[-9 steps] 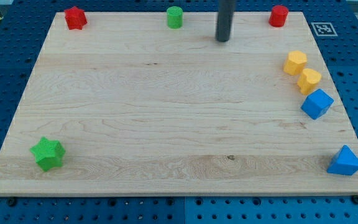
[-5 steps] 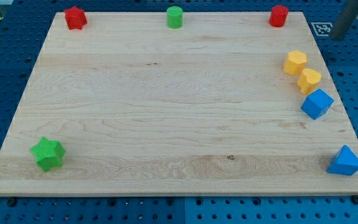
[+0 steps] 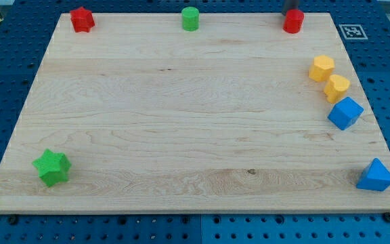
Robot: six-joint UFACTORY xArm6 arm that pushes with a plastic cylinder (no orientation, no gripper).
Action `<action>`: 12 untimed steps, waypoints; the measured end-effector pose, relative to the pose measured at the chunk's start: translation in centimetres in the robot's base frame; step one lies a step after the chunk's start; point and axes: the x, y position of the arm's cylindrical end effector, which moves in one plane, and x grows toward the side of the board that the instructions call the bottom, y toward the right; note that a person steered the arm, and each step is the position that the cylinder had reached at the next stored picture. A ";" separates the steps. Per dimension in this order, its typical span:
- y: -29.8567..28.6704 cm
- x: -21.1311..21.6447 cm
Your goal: Push the red circle left a bit
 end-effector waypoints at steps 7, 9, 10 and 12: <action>1.4 3.0; 0.1 2.9; -0.3 4.2; -3.3 4.7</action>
